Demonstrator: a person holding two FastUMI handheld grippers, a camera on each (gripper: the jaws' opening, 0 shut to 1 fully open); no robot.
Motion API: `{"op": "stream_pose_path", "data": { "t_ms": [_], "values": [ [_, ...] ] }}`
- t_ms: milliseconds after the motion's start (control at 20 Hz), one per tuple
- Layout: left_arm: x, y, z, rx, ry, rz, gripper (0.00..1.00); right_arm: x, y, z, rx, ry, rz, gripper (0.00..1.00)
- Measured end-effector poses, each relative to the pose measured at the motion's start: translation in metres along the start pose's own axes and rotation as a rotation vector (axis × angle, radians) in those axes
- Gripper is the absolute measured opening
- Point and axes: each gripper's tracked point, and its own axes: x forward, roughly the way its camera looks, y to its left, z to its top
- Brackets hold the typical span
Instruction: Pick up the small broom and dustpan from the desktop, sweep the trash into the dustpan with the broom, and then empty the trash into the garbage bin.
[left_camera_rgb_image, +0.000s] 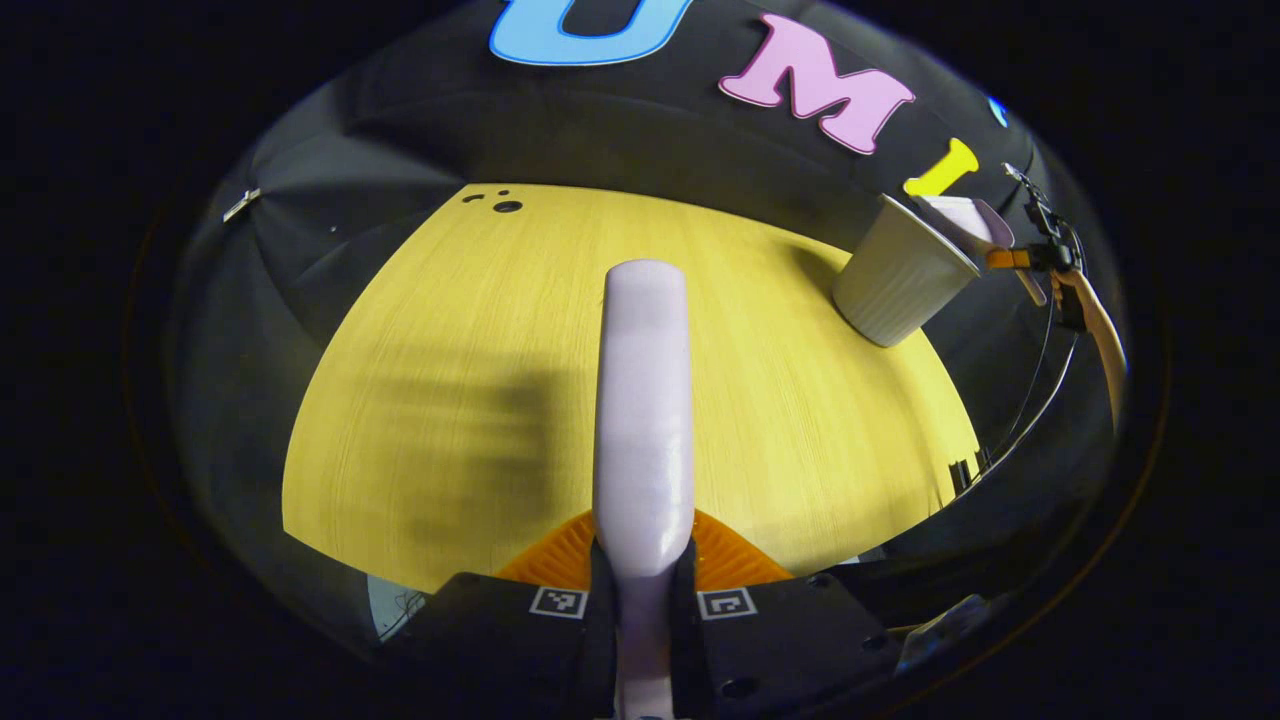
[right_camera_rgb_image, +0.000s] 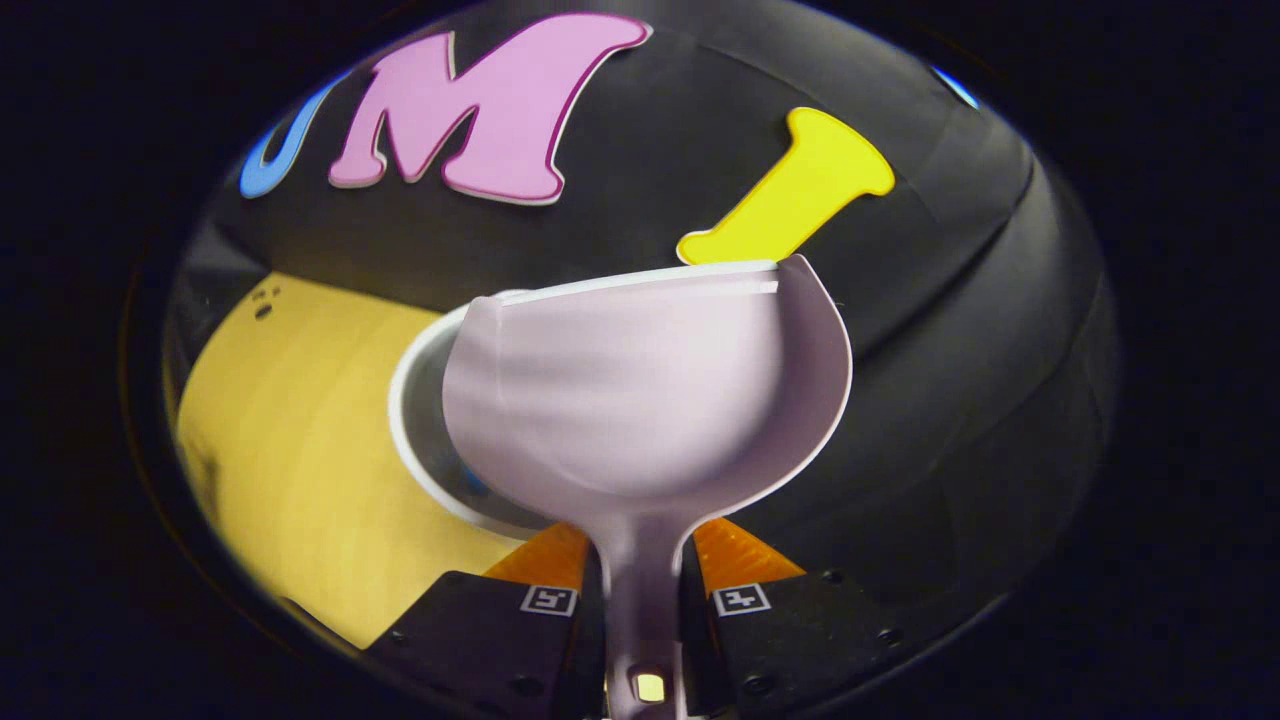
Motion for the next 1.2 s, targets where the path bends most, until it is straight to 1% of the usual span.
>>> {"op": "stream_pose_path", "data": {
  "t_ms": [150,250,350,500,550,650,700,800,850,900,1050,1150,1200],
  "values": [
    [0.003,-0.006,0.003,-0.004,-0.013,-0.014,0.26,-0.005,0.011,0.013,0.105,-0.042,0.078,0.34],
    [0.004,-0.007,0.004,-0.011,-0.021,-0.021,0.26,-0.023,0.034,0.021,0.159,-0.063,0.154,0.34],
    [0.005,-0.006,0.003,-0.010,-0.026,-0.026,0.24,-0.040,0.068,0.020,0.198,-0.067,0.235,0.34],
    [0.009,-0.003,0.008,-0.002,-0.041,-0.024,0.26,-0.065,0.116,0.018,0.206,-0.063,0.340,0.34],
    [0.012,0.000,0.012,0.000,-0.047,-0.022,0.26,-0.072,0.132,0.015,0.202,-0.056,0.370,0.38],
    [0.014,0.007,0.016,-0.001,-0.058,-0.011,0.25,-0.087,0.167,0.003,0.182,-0.037,0.435,0.30],
    [0.013,0.009,0.019,-0.004,-0.063,-0.006,0.25,-0.094,0.182,-0.004,0.163,-0.029,0.458,0.34],
    [0.017,0.013,0.020,-0.014,-0.066,0.002,0.25,-0.102,0.209,-0.026,0.126,-0.003,0.496,0.34],
    [0.018,0.015,0.019,-0.022,-0.064,0.006,0.25,-0.103,0.221,-0.038,0.120,0.014,0.511,0.30],
    [0.021,0.018,0.018,-0.032,-0.060,0.012,0.26,-0.103,0.233,-0.053,0.119,0.038,0.526,0.34],
    [0.034,0.025,0.011,-0.062,-0.029,0.034,0.25,-0.093,0.264,-0.116,0.096,0.144,0.523,0.34],
    [0.043,0.026,0.007,-0.068,0.002,0.038,0.25,-0.079,0.273,-0.162,0.060,0.227,0.522,0.34],
    [0.048,0.028,0.006,-0.064,0.018,0.046,0.25,-0.074,0.276,-0.179,0.064,0.269,0.530,0.34]
  ]
}}
